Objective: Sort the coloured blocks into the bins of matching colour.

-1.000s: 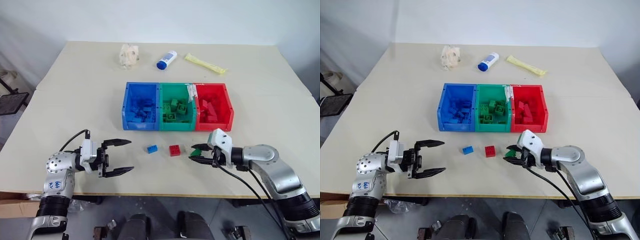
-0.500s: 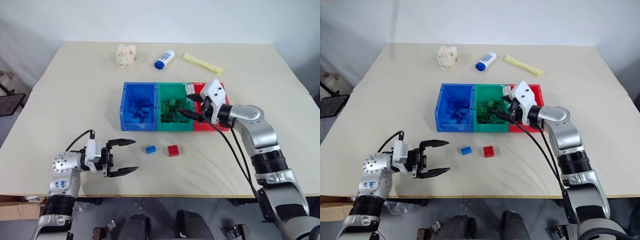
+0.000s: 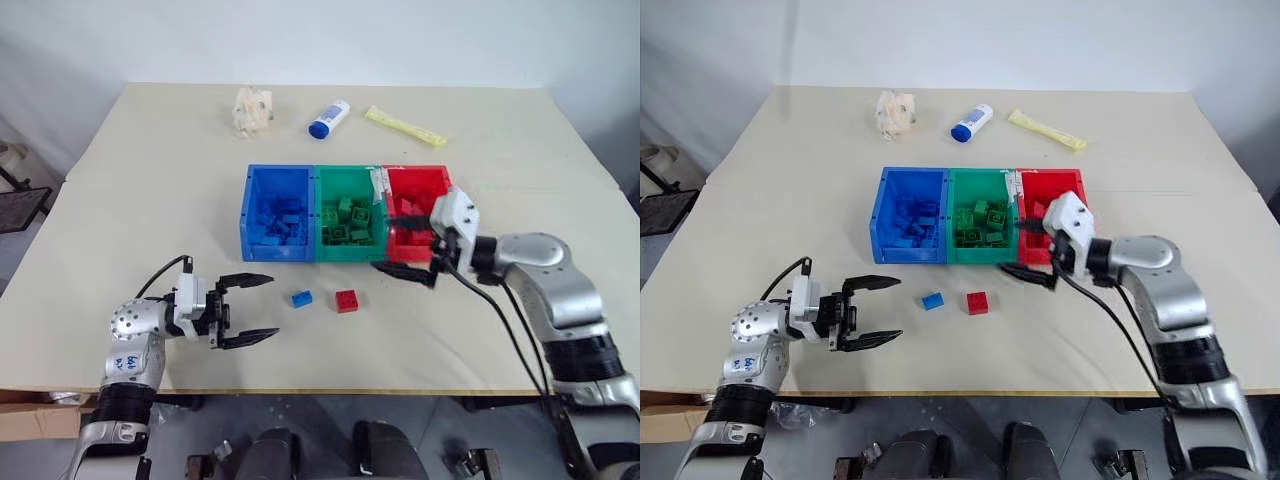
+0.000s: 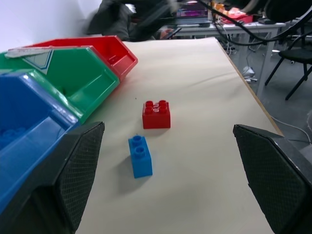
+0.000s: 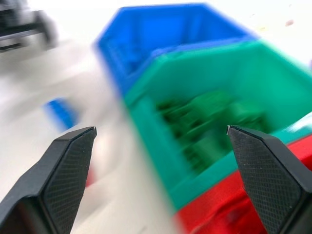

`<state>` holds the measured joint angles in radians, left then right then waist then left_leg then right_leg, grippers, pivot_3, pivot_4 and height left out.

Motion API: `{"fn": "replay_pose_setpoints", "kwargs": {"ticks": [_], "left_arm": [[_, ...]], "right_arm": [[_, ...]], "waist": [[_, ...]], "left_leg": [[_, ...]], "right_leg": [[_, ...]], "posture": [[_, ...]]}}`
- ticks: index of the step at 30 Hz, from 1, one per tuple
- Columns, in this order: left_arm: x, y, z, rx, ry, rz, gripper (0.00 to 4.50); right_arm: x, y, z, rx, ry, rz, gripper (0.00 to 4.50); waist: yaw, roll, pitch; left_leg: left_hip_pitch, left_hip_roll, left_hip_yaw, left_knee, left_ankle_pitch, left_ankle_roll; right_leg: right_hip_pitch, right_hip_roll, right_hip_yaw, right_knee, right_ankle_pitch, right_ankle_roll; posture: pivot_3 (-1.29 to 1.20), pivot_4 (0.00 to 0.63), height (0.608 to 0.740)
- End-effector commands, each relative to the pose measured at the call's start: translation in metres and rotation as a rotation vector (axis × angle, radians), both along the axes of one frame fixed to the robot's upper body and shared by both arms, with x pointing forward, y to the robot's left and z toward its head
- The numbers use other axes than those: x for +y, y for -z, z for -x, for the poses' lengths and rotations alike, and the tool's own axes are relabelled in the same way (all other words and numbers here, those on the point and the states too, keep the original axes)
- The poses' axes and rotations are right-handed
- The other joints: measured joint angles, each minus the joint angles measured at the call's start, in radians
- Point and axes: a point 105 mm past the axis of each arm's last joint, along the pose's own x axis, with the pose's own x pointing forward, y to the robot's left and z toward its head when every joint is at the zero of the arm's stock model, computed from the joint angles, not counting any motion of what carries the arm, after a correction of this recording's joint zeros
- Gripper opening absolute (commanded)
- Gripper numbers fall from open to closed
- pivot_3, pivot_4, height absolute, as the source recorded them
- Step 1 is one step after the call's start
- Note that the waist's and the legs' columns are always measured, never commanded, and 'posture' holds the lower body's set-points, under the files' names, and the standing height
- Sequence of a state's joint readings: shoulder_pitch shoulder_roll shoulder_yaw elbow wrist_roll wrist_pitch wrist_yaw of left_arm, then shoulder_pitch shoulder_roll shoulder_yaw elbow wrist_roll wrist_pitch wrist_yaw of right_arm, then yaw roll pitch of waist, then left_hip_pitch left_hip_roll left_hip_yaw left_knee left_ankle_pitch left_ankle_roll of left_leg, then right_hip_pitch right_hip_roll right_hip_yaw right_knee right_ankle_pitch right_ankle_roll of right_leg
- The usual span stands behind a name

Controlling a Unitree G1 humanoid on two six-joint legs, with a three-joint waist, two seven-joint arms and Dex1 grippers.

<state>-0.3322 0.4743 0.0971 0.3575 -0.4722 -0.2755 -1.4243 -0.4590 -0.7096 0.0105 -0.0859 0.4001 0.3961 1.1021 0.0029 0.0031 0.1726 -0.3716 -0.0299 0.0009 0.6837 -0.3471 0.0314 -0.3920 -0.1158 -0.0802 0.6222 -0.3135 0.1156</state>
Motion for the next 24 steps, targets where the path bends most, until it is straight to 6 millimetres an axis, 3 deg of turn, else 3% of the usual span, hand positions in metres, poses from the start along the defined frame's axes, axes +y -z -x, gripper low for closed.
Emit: {"fn": "replay_pose_setpoints", "kwargs": {"ticks": [1,7,12,21,24], "left_arm": [[0.002,-0.004,-0.002,-0.028,0.004,0.0,4.5],[0.009,-0.005,-0.004,-0.033,-0.002,-0.011,4.5],[0.011,-0.005,-0.003,-0.036,-0.005,-0.016,4.5],[0.01,-0.004,-0.002,-0.035,-0.003,-0.014,4.5],[0.009,-0.004,-0.001,-0.034,0.0,-0.013,4.5]], "right_arm": [[-0.02,-0.007,0.022,-0.009,-0.012,0.023,4.48],[-0.076,0.009,0.053,0.088,0.108,0.125,4.48],[-0.097,0.01,0.067,0.109,0.185,0.157,4.48],[-0.072,0.013,0.066,0.104,0.157,0.138,4.48],[-0.047,0.019,0.059,0.108,0.118,0.109,4.48]], "waist": [[0.0,0.0,0.0],[0.002,-0.001,0.0],[0.003,-0.001,0.0],[0.009,-0.001,0.0],[0.01,-0.001,0.0]], "left_leg": [[0.0,0.0,0.0,0.0,0.0,0.0],[0.001,0.0,0.001,0.0,0.0,0.0],[0.002,0.001,0.003,0.0,0.0,0.0],[0.002,0.001,0.002,0.0,0.0,0.0],[0.002,0.001,0.002,0.0,0.0,0.0]], "right_leg": [[0.0,0.0,0.0,0.0,0.0,0.0],[0.001,0.0,0.001,0.0,0.0,0.0],[0.001,0.0,0.002,-0.001,0.0,0.0],[0.001,0.0,0.002,-0.002,0.0,0.0],[0.001,0.0,0.002,-0.002,0.0,0.0]], "posture": [[0.0,0.15,0.74],[0.0,0.15,0.74],[0.0,0.15,0.74],[0.0,0.15,0.74],[0.0,0.15,0.74]]}}
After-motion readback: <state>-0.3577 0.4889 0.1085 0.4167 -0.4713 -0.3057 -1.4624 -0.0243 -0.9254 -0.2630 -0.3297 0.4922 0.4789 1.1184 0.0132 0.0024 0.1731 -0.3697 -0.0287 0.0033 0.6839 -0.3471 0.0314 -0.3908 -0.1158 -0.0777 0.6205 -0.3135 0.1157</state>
